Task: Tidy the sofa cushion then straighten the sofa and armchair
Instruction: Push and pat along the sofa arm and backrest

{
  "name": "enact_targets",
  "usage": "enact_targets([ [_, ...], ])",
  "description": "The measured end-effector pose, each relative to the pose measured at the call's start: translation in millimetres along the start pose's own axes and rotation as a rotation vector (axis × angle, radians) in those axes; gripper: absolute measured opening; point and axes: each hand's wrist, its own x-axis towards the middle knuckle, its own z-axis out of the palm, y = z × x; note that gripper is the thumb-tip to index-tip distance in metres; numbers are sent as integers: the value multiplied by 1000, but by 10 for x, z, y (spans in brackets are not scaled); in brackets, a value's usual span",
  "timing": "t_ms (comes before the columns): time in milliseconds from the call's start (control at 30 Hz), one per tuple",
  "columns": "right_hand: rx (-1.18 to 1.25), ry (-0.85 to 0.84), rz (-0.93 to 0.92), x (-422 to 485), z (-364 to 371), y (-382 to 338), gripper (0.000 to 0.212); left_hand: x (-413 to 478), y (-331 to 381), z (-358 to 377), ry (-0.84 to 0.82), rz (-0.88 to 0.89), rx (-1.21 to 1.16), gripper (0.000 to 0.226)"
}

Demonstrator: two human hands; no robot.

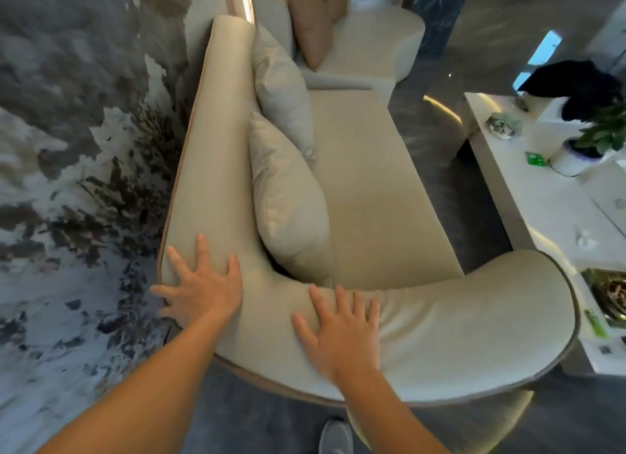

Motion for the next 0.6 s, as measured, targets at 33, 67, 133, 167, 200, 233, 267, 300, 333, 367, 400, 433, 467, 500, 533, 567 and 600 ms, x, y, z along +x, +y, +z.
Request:
enact_targets([
  [33,-10,6,9,-13,15,-20,77,-38,-4,-10,-4,-22,-14,73],
  [67,-24,11,13,-11,9,-34,76,-79,-1,-28,0,-34,-24,73],
  [133,-23,43,19,7,-19,-50,75,-97,-5,1,49,-9,-28,73],
  [167,-20,61,25,31,-22,-58,74,-78,2,32,82,6,-31,73],
  [200,-27,74,30,51,-20,-68,74,-62,7,54,107,10,-33,72],
  [233,-39,85,39,70,-17,-82,74,-48,20,60,120,5,-32,72],
  [267,-49,93,48,87,-14,-95,73,-27,43,56,121,-8,-30,71],
  [300,-60,95,57,92,-13,-110,71,-14,69,46,121,-25,-26,71],
  [333,-72,95,65,87,-27,-129,68,-5,82,41,123,-38,-25,71],
  [367,-77,93,71,98,-68,-158,66,17,85,49,130,-37,-25,71],
  [400,-77,94,77,124,-124,-199,64,50,98,51,140,-29,-13,71],
  [433,-68,93,93,154,-167,-241,62,91,111,51,143,-27,-2,71],
  [467,-53,85,112,187,-183,-275,61,142,119,62,137,-35,0,72],
  [500,-39,85,123,231,-186,-309,61,200,130,69,129,-48,-2,72],
  [533,-26,94,123,288,-193,-347,61,263,143,63,124,-58,-5,72],
  [567,-14,113,122,355,-199,-392,61,339,162,57,129,-58,-2,72],
  [600,0,132,127,429,-203,-443,61,425,182,51,141,-51,5,72],
])
